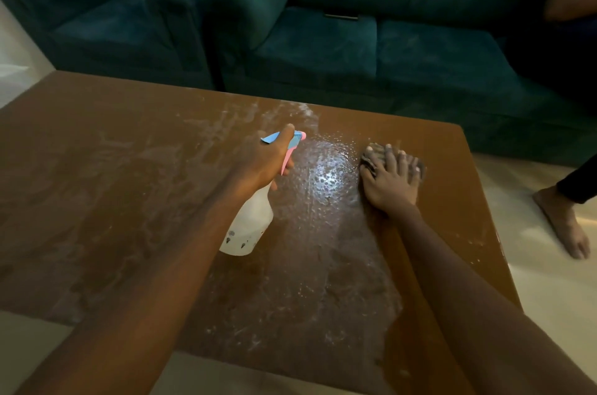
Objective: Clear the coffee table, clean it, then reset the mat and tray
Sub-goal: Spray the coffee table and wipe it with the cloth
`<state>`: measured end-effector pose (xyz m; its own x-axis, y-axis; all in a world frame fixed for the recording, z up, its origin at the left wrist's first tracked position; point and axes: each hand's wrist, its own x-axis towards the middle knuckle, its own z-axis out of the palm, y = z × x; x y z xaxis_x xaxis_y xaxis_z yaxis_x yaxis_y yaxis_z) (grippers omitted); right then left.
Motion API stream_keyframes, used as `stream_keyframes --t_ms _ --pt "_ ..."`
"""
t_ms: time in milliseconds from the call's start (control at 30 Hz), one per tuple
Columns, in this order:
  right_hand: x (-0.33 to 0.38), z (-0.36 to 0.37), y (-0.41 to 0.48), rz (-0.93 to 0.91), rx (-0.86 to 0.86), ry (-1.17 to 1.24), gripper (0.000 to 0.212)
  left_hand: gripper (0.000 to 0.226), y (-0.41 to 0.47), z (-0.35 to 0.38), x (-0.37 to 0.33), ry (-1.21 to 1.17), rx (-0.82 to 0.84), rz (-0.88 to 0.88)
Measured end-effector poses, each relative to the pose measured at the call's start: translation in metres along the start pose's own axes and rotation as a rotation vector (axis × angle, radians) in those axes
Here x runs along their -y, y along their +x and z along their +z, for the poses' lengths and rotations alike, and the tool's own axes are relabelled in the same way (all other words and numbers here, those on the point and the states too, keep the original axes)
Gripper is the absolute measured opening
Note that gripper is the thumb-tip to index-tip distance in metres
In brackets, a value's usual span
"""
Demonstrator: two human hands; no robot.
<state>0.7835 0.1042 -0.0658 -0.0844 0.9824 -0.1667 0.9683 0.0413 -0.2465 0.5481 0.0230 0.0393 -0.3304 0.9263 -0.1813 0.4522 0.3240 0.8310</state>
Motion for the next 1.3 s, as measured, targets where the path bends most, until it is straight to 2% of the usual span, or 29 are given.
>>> stream_keyframes --t_ms 100,200,267,333,400,500,633,733,833,933,1000,1067,1167,1300 --pt "0.052 0.009 0.017 -0.107 0.029 -0.018 0.059 0.052 0.000 -0.003 0.003 -0.026 -0.018 0.006" --pt "0.086 0.023 0.003 -0.308 0.030 -0.080 0.056 0.054 0.000 -0.005 0.004 -0.044 -0.046 0.016" --pt "0.080 0.030 -0.023 -0.442 0.017 -0.100 0.055 0.053 0.001 -0.007 0.005 -0.060 -0.063 0.009" --pt "0.054 0.031 -0.050 -0.494 0.001 -0.105 0.056 0.051 0.005 -0.007 0.007 -0.076 -0.057 0.007" --pt "0.022 0.026 -0.067 -0.435 -0.011 -0.096 0.058 0.048 0.007 -0.006 0.010 -0.089 -0.048 0.009" --pt "-0.014 0.015 -0.063 -0.217 -0.056 -0.098 0.059 0.047 0.008 -0.006 0.011 -0.121 -0.038 0.006" --pt "-0.001 0.007 -0.015 -0.009 -0.055 -0.066 0.056 0.047 0.007 -0.009 0.012 -0.144 -0.053 0.003" --pt "0.041 0.013 0.019 -0.083 -0.021 -0.078 0.058 0.047 0.007 -0.009 0.013 -0.145 -0.058 0.009" --pt "0.074 0.021 0.017 -0.277 0.010 -0.112 0.058 0.051 0.006 -0.010 0.011 -0.139 -0.064 0.008" --pt "0.066 0.026 -0.023 -0.505 0.020 -0.125 0.053 0.056 0.005 -0.009 0.010 -0.111 -0.057 0.012" --pt "0.041 0.026 -0.050 -0.569 0.019 -0.105 0.052 0.052 0.005 -0.008 0.010 -0.105 -0.057 0.009" --pt "0.010 0.023 -0.063 -0.477 -0.003 -0.093 0.057 0.049 0.004 -0.009 0.011 -0.124 -0.058 0.012" --pt "-0.018 0.020 -0.067 -0.234 -0.060 -0.084 0.060 0.048 0.004 -0.011 0.014 -0.129 -0.057 0.010" --pt "-0.020 0.020 -0.071 -0.183 -0.078 -0.070 0.052 0.048 -0.006 -0.011 0.010 -0.077 -0.022 0.039"
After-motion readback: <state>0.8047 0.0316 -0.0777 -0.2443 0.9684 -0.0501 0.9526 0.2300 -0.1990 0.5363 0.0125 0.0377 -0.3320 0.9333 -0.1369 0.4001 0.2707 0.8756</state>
